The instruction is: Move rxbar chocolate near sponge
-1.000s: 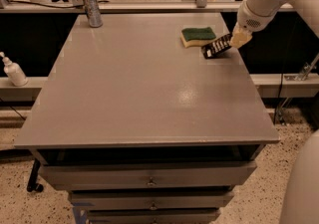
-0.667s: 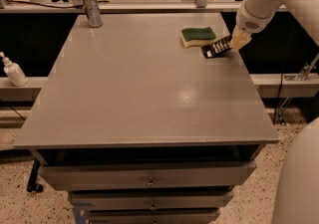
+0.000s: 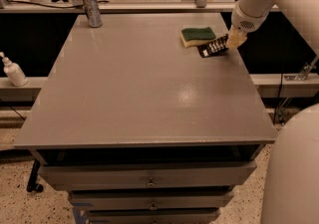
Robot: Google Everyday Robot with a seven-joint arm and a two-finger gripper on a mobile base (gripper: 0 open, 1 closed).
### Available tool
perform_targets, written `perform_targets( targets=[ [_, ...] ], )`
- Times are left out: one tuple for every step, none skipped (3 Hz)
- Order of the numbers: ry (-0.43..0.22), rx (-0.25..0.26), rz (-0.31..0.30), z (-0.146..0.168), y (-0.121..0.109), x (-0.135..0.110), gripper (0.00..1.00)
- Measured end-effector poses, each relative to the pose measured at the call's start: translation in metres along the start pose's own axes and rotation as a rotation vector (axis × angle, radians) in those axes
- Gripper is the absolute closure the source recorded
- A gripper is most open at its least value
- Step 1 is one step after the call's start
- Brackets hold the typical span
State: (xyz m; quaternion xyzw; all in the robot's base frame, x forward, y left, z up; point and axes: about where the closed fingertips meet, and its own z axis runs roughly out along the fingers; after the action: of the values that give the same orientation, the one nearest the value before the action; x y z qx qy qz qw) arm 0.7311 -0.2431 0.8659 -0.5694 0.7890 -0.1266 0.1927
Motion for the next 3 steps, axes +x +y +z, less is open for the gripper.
perform_targets(
  targets=[
    [-0.001,-0.001,-0.003,0.001,-0.001,-0.002,0.13],
    [-0.004,-0.001,-0.004,0.0,-0.002,-0.003,0.0],
    [-0.08,-0.001,0.002,-0.011,-0.002,-0.005,0.0]
  ],
)
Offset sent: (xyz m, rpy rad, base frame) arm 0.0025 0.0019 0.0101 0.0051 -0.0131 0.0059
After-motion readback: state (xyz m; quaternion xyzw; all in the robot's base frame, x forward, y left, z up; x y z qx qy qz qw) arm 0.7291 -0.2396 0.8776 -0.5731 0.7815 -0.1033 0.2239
